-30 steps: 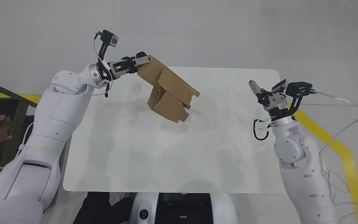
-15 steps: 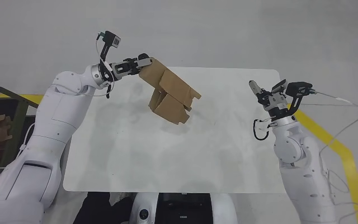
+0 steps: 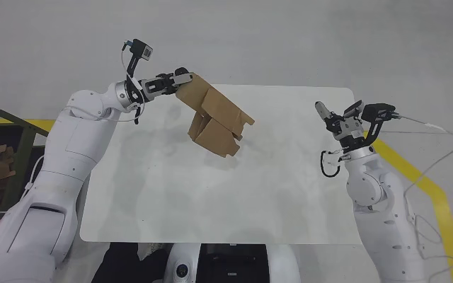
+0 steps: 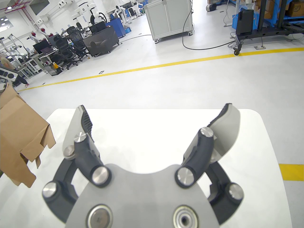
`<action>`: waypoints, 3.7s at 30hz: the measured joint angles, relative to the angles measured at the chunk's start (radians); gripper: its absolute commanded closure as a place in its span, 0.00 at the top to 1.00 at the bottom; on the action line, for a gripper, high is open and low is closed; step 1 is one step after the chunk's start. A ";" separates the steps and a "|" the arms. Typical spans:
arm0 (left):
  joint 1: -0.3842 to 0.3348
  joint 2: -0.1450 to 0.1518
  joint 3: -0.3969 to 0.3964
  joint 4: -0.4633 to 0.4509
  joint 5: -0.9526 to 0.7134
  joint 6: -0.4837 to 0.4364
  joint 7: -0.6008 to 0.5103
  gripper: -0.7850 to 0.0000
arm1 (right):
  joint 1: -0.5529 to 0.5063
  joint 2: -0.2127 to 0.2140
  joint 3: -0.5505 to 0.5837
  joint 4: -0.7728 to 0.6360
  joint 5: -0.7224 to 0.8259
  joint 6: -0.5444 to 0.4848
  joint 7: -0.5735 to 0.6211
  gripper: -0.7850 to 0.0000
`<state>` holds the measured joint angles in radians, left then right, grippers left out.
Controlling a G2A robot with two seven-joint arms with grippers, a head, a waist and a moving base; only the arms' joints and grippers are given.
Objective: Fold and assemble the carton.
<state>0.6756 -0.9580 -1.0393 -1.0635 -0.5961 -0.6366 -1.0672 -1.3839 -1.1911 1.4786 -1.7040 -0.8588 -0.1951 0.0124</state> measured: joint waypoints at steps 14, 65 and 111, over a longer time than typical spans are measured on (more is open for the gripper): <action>0.019 -0.005 0.016 -0.040 0.035 0.037 0.010 0.00 | -0.005 0.012 -0.005 -0.018 0.114 -0.197 0.214 1.00; -0.044 -0.087 0.159 -0.003 -0.094 0.305 -0.355 0.00 | 0.314 0.029 -0.332 0.262 0.993 -0.439 1.175 1.00; -0.084 -0.158 0.184 0.067 -0.100 0.327 -0.443 1.00 | 0.510 0.148 -0.725 0.302 1.261 -0.489 1.124 0.04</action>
<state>0.5918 -1.1164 -0.8555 -0.9965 -0.6963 -0.3101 -1.5101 -0.8736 -1.0427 0.7538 -1.4025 0.4020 -0.6842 1.1359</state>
